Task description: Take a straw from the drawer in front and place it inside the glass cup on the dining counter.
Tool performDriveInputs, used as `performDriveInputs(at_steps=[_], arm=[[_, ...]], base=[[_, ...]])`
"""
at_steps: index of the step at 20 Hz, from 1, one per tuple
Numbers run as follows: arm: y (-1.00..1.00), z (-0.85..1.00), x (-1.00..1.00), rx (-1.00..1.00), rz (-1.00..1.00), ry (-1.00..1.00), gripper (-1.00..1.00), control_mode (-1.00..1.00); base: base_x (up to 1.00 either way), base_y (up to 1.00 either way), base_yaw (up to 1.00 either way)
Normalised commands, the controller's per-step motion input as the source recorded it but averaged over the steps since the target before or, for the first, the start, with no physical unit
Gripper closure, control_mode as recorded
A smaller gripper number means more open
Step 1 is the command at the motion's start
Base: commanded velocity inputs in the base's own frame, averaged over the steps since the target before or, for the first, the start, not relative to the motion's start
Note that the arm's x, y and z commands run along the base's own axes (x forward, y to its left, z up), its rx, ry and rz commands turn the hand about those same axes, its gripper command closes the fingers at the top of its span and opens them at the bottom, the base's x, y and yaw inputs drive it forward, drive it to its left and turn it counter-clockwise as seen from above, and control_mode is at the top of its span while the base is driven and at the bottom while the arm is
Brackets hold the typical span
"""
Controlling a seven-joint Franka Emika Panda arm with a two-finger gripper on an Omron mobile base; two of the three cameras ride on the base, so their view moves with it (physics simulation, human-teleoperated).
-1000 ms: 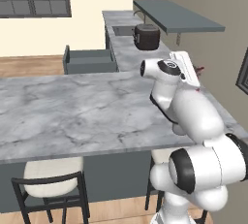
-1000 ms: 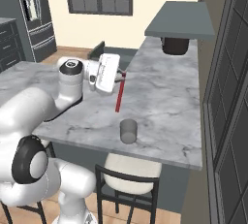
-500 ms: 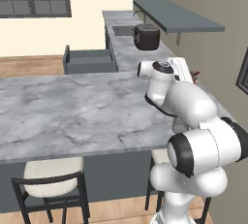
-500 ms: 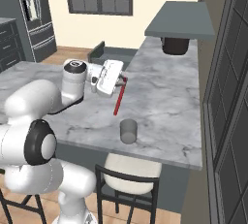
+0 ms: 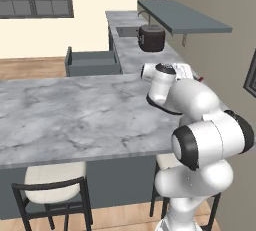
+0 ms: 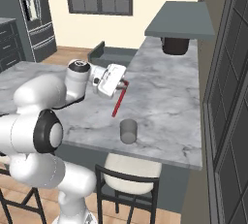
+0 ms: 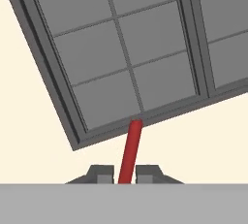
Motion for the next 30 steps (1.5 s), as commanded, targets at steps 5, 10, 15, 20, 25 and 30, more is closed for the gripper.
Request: performDriveInputs(at_steps=[5, 10, 15, 20, 25, 30], arm=[[0.00, -0.34, 0.07, 0.00, -0.06, -0.32, 1.00, -1.00], [0.00, -0.46, 0.03, -0.01, -0.02, -0.38, 1.00, -1.00], [0.00, -0.74, 0.01, -0.06, -0.01, -0.41, 1.00, -1.00], [0.00, -0.73, 0.16, -0.11, -0.05, -0.42, 1.00, -1.00], [0.06, -0.63, 0.21, -0.09, -0.06, -0.41, 1.00, -1.00], [0.32, -0.70, 0.19, -0.03, -0.09, -0.30, 1.00, -1.00]], base=[[0.00, 0.00, 0.00], [0.00, 0.00, 0.00], [0.00, 0.00, 0.00], [0.00, 0.00, 0.00], [0.00, 0.00, 0.00], [0.00, 0.00, 0.00]])
